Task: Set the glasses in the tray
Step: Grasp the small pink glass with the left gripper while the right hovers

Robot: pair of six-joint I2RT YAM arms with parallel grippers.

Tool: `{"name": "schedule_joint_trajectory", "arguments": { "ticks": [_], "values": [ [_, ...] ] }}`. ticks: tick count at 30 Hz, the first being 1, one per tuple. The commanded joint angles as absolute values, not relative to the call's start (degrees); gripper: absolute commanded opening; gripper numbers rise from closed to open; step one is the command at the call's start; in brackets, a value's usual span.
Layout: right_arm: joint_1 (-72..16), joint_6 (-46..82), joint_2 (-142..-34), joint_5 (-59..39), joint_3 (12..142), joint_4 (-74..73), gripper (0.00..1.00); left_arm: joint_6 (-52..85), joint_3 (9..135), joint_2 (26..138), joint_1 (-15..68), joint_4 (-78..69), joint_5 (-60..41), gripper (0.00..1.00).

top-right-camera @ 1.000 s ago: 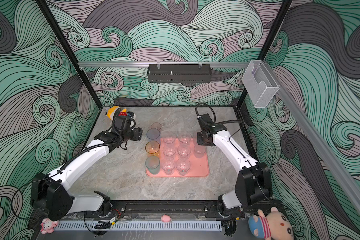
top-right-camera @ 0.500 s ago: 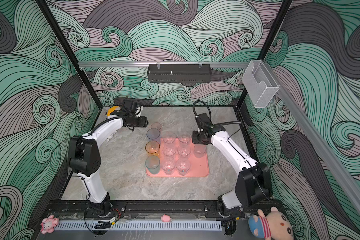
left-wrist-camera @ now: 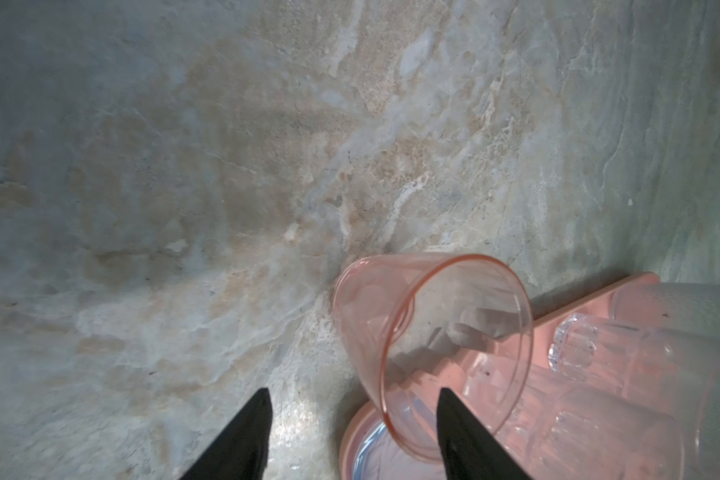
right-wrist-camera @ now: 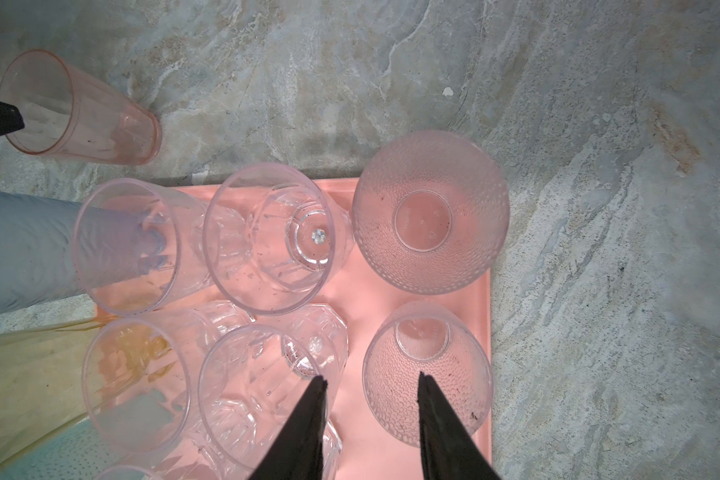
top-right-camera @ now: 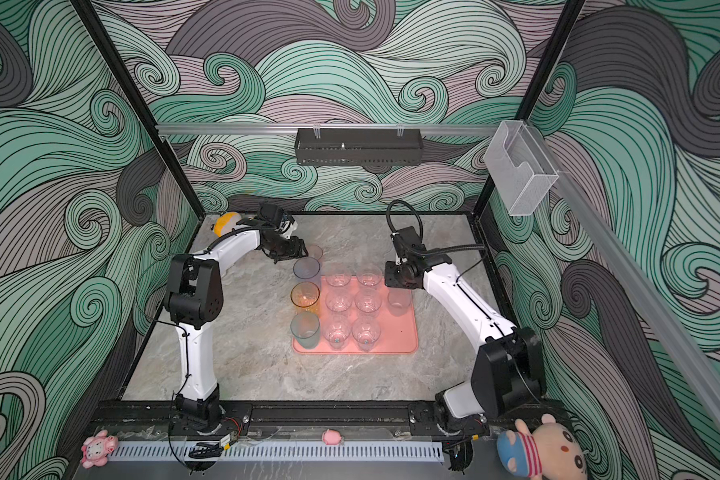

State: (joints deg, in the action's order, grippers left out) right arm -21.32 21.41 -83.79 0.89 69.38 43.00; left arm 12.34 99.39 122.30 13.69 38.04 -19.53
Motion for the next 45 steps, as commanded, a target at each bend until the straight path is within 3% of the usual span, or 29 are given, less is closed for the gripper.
{"name": "schedule_joint_trajectory", "arguments": {
  "ticks": [1,8,15,18,33,45],
  "values": [
    [-21.5,20.9,-82.7,0.8,68.4,42.8,0.38,12.8,101.7,124.4,14.4,38.5,-21.3,0.63],
    [-21.5,21.0,-82.9,1.1,68.4,42.8,0.38,12.7,102.4,126.9,15.4,38.6,-19.9,0.53],
    [-21.5,21.0,-83.1,1.3,68.2,42.7,0.38,13.8,102.2,125.3,15.4,37.1,-19.6,0.25],
    [-21.5,21.0,-83.1,1.2,68.3,42.7,0.38,13.9,102.2,124.2,15.3,36.4,-19.3,0.18],
    [-21.5,21.2,-82.6,1.1,68.3,43.4,0.38,14.8,102.0,117.8,14.5,32.4,-13.7,0.0],
    [-23.5,23.9,-81.0,0.6,74.4,45.2,0.38,13.9,102.4,106.8,18.6,33.1,-0.2,0.0]
  ]
}}
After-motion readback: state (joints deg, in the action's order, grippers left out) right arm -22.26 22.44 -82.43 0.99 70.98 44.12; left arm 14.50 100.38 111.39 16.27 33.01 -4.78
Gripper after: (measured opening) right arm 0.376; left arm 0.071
